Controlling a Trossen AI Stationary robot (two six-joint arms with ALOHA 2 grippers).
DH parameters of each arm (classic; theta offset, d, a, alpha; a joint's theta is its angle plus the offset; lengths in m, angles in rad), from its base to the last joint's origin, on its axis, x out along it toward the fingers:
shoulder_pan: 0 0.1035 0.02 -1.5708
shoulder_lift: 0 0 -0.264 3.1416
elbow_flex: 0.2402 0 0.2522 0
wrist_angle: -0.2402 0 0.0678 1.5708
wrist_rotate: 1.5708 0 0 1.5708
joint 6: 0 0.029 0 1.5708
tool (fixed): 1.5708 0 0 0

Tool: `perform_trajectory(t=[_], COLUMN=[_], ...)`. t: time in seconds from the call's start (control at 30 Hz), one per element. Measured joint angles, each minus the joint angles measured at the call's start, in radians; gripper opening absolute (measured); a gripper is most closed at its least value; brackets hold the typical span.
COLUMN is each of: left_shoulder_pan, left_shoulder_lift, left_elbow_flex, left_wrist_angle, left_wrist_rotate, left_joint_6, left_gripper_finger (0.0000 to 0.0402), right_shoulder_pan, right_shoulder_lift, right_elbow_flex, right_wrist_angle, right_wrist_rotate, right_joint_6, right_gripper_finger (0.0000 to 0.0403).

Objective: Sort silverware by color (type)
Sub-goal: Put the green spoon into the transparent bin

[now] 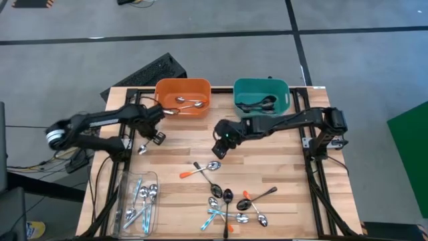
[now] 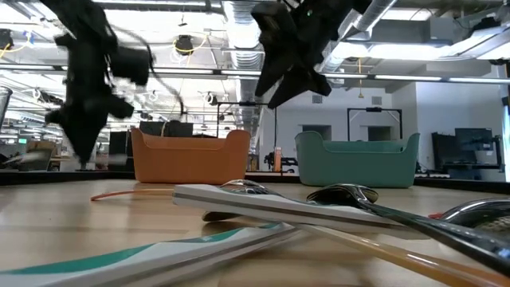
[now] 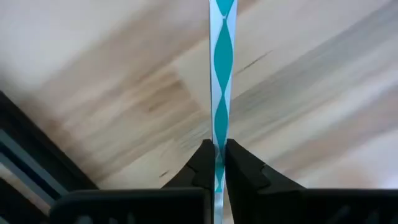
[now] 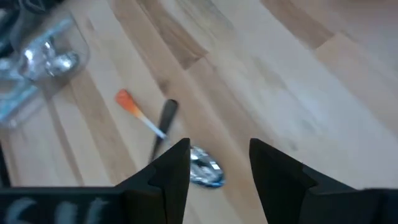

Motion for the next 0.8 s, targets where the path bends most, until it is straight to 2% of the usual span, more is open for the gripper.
perform_trajectory(t=[0.13,0.23,0.33,0.43,0.53,0.63,0.8], left_shoulder_pan=[-0.091,-0.197,-0.355,-0.551,-0.768,-0.969,-1.217], left_shoulder_lift=[-0.184,-0.316,-0.42,-0.488,-0.491,-0.439,-0.312], left_elbow_flex=[0.085,0.153,0.191,0.199,0.198,0.198,0.198], left_wrist_angle=[-0.101,-0.115,-0.108,-0.11,-0.11,-0.093,-0.065], left_wrist_rotate=[0.001,0.034,0.04,-0.016,-0.086,-0.156,-0.21], left_joint_6=[-0.101,-0.239,-0.416,-0.59,-0.73,-0.81,-0.972], left_gripper_finger=[0.0003,0.0002,0.0002,0.0001,0.0001,0.0001,0.0], right_shoulder_pan=[0.067,0.113,0.156,0.198,0.234,0.26,0.286], right_shoulder_lift=[0.0,0.0,0.0,0.0,0.0,0.0,0.0], right_elbow_flex=[0.0,0.0,0.0,0.0,0.0,0.0,0.0], right_wrist_angle=[0.042,0.079,0.096,0.096,0.092,0.091,0.089], right_wrist_rotate=[0.059,0.105,0.158,0.23,0.294,0.339,0.381], right_joint_6=[0.119,0.202,0.285,0.368,0.443,0.5,0.571], right_gripper_finger=[0.0179,0.0177,0.0177,0.0177,0.0177,0.0177,0.0177])
